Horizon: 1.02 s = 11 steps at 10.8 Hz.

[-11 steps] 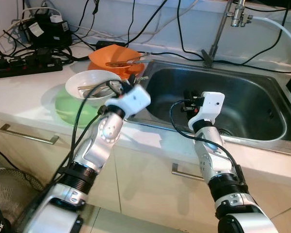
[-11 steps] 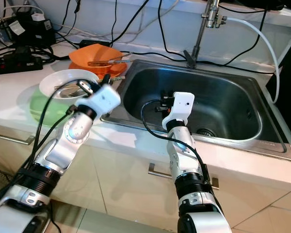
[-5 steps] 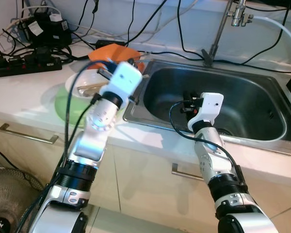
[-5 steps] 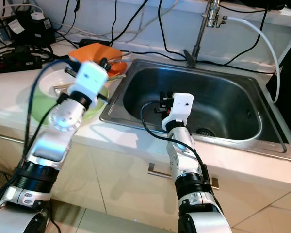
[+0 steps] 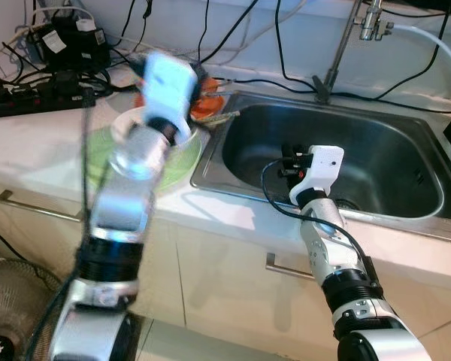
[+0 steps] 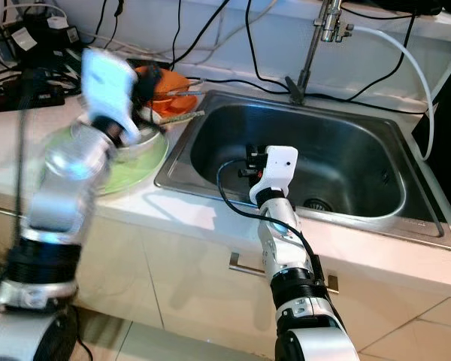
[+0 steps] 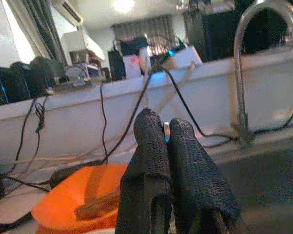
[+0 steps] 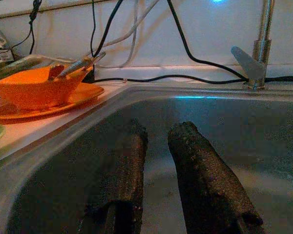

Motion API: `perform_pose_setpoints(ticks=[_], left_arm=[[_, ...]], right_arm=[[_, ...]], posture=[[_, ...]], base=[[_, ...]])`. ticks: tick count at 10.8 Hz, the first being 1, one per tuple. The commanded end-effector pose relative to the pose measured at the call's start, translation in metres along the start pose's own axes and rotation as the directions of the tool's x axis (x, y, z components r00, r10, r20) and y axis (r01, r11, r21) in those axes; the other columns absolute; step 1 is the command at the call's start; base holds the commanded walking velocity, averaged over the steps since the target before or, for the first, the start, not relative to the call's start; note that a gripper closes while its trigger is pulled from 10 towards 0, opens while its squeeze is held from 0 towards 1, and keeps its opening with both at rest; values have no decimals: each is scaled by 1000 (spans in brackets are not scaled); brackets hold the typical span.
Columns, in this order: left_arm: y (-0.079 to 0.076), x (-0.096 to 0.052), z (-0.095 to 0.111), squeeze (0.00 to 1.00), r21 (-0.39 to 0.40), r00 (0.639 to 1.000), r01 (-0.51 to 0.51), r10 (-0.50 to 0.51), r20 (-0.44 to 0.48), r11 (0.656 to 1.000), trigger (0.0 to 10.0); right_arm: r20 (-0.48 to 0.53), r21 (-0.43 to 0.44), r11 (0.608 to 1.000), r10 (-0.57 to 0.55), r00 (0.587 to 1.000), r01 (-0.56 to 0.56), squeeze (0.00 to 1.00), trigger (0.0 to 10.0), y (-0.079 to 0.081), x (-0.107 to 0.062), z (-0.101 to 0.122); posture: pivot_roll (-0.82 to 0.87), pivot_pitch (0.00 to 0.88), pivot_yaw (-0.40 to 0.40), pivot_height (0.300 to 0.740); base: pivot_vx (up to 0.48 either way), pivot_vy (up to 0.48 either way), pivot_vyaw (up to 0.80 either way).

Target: Kitchen organization

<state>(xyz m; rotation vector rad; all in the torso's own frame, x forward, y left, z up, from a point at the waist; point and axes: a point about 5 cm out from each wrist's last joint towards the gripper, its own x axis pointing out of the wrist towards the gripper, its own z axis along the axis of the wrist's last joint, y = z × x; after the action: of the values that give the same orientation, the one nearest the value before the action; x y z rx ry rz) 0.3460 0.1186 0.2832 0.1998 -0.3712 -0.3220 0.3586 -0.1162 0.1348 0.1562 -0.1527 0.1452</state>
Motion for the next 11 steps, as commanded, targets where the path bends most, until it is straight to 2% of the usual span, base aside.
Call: perform_pose_setpoints(ticks=[1,2,4,6,7,8,9,10,11], left_arm=[[4,2,13,0,6,1000,5,-5,30,1000,10000],[13,1,21,0,6,999,-3,3,32,1000,10000],[16,-2,33,0,-52,998,48,-45,54,998,10000],[15,-5,40,0,-211,992,108,-91,85,971,10000],[18,-7,43,0,-267,991,110,-85,103,957,10000],[19,-7,51,0,-246,985,108,-70,159,963,10000],[16,-7,57,0,-226,972,130,-79,223,965,10000],[6,-8,62,0,-282,951,182,-95,295,942,10000],[0,-8,60,0,-325,947,203,-101,306,924,10000]], right_arm=[[2,6,1000,9,1000,-9,0,10000,2,3,2],[-2,9,1000,16,1000,-16,0,10000,3,3,1],[-5,10,1000,19,1000,-19,0,10000,4,4,1],[-9,15,999,34,999,-34,0,10000,7,4,0],[-9,16,999,39,999,-39,0,10000,8,4,0],[-8,16,999,37,999,-37,0,10000,7,5,0],[-7,15,999,36,999,-36,0,10000,6,5,1],[-1,13,999,33,999,-33,0,10000,6,5,2],[3,12,999,31,1000,-31,0,10000,5,6,3]], posture=[[237,0,-50,740],[242,0,-53,740],[251,0,-56,740],[252,0,-56,740],[252,0,-56,740],[254,0,-58,740],[253,0,-57,740],[244,0,-54,740],[238,0,-51,740]], base=[[0,0,0],[0,0,0],[0,0,0],[0,0,0],[0,0,0],[0,0,0],[0,0,0],[0,0,0],[0,0,0]])
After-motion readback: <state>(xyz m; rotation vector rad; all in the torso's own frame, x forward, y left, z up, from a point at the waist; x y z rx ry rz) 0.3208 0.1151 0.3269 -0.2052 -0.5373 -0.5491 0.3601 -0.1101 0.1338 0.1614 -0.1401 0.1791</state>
